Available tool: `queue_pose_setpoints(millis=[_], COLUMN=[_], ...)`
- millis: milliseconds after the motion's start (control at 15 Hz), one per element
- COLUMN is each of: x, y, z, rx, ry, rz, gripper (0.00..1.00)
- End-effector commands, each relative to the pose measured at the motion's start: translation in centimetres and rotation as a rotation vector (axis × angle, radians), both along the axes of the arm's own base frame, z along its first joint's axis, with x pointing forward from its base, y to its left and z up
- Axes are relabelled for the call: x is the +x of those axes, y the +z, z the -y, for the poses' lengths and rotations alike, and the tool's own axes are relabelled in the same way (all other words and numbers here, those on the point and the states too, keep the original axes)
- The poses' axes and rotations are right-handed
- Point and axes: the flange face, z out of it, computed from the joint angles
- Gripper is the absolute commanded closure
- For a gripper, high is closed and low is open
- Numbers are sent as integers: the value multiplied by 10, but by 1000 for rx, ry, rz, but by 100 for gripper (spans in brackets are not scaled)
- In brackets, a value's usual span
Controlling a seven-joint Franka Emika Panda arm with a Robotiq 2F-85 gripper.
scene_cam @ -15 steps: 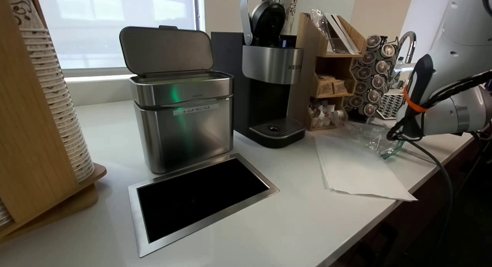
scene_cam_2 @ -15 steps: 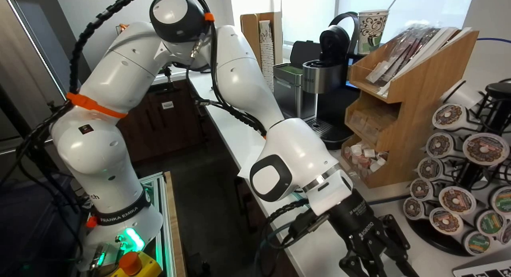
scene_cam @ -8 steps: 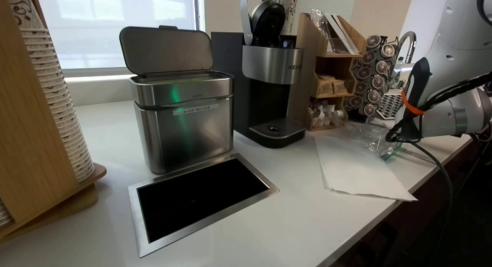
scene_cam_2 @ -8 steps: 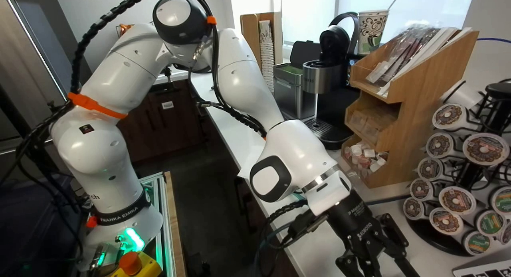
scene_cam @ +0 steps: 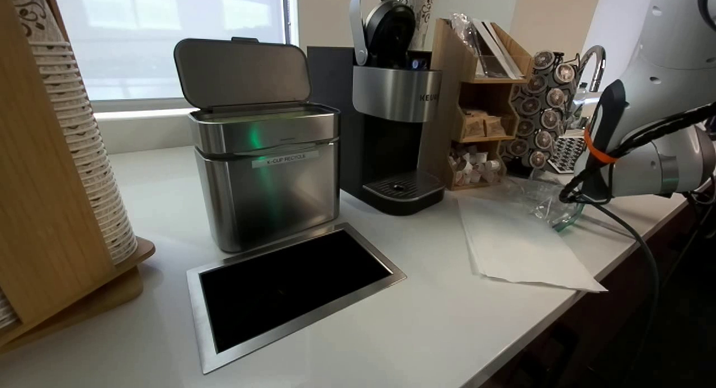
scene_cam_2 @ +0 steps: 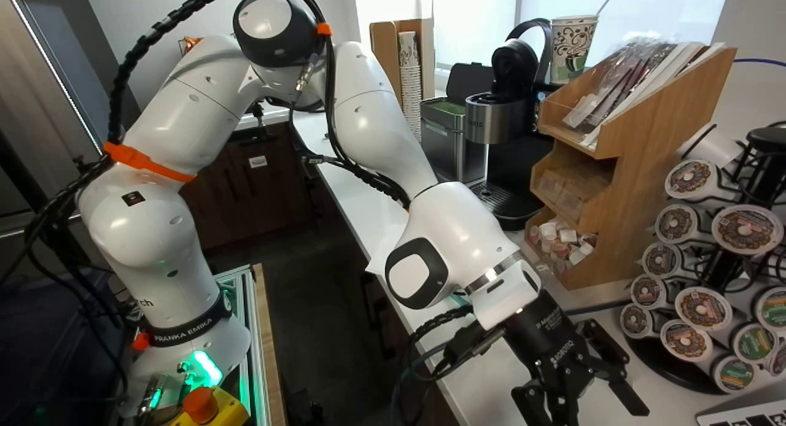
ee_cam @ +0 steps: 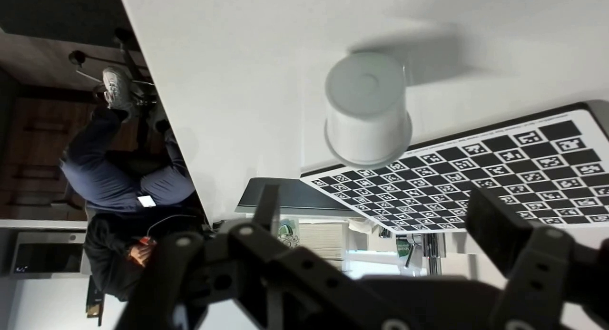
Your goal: Put the white object upright
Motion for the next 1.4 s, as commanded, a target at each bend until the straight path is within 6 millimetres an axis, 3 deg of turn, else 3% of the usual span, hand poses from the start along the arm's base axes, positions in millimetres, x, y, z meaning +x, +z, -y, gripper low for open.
queue_pose_setpoints(millis=[0, 533, 933, 1200, 1333], x=[-3, -19, -35, -39, -36], y=[18, 54, 66, 75, 68], z=[7, 33, 57, 73, 73], rx=[84, 305, 521, 588, 561], ry=[19, 159, 207, 231, 224], rz=[20, -68, -155, -212, -214], gripper=[1, 0, 0, 0, 0])
